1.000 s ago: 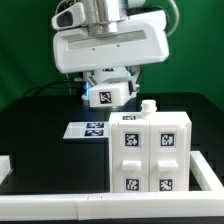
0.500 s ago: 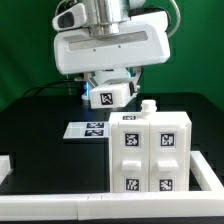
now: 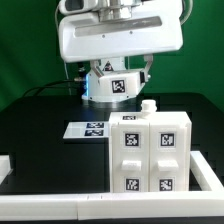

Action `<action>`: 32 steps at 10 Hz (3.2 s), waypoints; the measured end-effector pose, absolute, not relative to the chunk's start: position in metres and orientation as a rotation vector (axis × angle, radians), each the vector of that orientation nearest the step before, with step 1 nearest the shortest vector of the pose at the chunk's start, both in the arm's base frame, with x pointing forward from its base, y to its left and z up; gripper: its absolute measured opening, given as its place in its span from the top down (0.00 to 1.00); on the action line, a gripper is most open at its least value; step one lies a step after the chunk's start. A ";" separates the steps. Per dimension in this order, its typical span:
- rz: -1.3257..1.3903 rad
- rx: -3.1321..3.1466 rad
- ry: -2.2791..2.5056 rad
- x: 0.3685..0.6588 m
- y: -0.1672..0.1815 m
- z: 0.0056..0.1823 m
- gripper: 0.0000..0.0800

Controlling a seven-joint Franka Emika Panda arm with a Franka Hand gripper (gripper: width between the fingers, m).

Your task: Assemble cabinet

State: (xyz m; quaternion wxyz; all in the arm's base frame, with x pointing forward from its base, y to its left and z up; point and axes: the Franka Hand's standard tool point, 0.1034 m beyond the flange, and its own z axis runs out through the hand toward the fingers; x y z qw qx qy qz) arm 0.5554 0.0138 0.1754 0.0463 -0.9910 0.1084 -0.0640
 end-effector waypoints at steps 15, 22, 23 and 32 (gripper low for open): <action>-0.156 -3.065 -0.033 0.613 0.038 0.170 0.32; -0.163 -3.062 -0.078 0.619 0.043 0.166 0.32; -0.154 -3.063 -0.090 0.620 0.045 0.164 0.32; -0.120 -3.060 -0.127 0.619 0.045 0.149 0.32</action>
Offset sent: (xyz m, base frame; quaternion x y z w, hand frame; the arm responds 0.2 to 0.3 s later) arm 0.0000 0.0000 0.0000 0.0000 0.0000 0.0000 1.0000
